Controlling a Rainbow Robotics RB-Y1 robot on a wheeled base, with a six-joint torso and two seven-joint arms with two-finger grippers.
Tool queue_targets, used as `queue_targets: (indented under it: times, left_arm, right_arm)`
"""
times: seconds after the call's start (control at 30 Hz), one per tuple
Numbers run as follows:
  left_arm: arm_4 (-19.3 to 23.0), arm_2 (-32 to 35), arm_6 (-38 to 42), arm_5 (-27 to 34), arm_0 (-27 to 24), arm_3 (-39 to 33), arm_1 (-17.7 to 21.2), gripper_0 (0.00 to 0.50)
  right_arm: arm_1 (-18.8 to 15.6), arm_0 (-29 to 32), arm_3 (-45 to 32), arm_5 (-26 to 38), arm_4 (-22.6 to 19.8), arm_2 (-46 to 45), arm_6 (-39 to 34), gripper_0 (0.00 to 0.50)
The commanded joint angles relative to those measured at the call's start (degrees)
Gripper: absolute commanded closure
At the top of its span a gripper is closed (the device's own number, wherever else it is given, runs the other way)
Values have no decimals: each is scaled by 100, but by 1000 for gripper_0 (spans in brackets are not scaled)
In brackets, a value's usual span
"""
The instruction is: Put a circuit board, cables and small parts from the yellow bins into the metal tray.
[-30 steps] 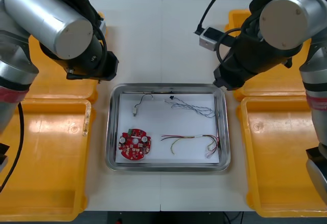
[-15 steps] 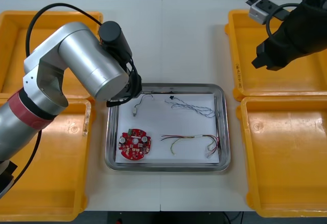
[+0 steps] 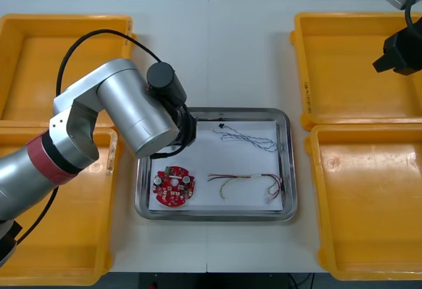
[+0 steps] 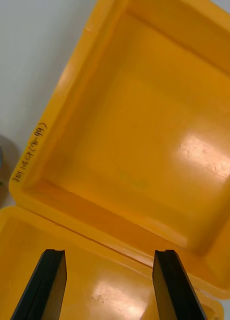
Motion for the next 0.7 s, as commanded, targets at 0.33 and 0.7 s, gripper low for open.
queue_targets:
  times: [0.33, 0.7]
  left_arm:
    - [-95, -367, 656, -622, 39, 152, -111, 499]
    - [-174, -358, 682, -622, 39, 161, -111, 311]
  right_arm:
    - [-556, 626, -47, 21, -118, -468, -1205, 0]
    - [-591, 1417, -285, 21, -197, -881, -1381, 0]
